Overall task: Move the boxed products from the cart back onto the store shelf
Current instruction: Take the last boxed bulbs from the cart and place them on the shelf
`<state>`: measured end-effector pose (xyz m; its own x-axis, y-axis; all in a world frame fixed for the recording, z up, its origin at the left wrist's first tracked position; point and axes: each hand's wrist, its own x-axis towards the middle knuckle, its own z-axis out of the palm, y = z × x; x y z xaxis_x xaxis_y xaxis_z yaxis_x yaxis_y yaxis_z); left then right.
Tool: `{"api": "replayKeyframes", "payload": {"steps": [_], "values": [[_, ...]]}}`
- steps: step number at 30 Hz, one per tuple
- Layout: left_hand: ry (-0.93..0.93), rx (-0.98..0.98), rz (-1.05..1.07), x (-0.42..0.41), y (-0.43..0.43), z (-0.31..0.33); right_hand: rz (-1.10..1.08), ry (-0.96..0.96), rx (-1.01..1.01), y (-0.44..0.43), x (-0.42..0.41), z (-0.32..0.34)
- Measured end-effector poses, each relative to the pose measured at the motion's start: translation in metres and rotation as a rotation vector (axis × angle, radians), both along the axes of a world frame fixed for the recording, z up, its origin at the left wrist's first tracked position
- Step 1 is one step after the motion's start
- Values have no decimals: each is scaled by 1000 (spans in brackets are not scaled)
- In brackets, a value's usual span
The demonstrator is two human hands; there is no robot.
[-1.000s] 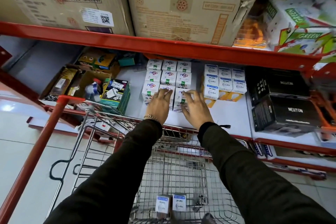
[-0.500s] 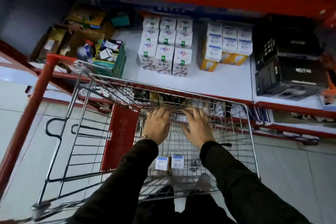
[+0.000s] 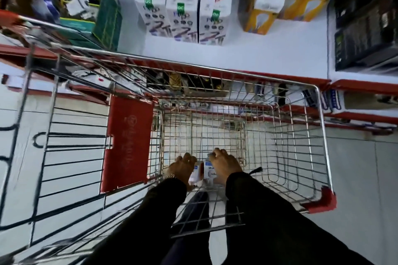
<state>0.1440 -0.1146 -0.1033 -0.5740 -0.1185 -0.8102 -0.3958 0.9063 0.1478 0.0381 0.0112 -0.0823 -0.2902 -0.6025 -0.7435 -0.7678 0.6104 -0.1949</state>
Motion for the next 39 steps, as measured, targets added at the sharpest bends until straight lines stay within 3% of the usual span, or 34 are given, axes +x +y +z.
{"api": "replayKeyframes", "payload": {"steps": [5, 10, 24, 34, 39], "values": [[59, 1, 66, 1, 11, -11, -2, -5, -46, 1, 2, -11], [170, 15, 64, -9, 0, 11, -165, -42, -165, 7, -13, 16], [563, -39, 82, -75, 10, 156, -424, 94, -370, 50, -66, 147], [775, -64, 30, -137, 40, 235, -378, 254, -603, 96, -132, 216], [1017, -112, -41, -177, 50, 262, -275, 426, -712, 106, -175, 242]]}}
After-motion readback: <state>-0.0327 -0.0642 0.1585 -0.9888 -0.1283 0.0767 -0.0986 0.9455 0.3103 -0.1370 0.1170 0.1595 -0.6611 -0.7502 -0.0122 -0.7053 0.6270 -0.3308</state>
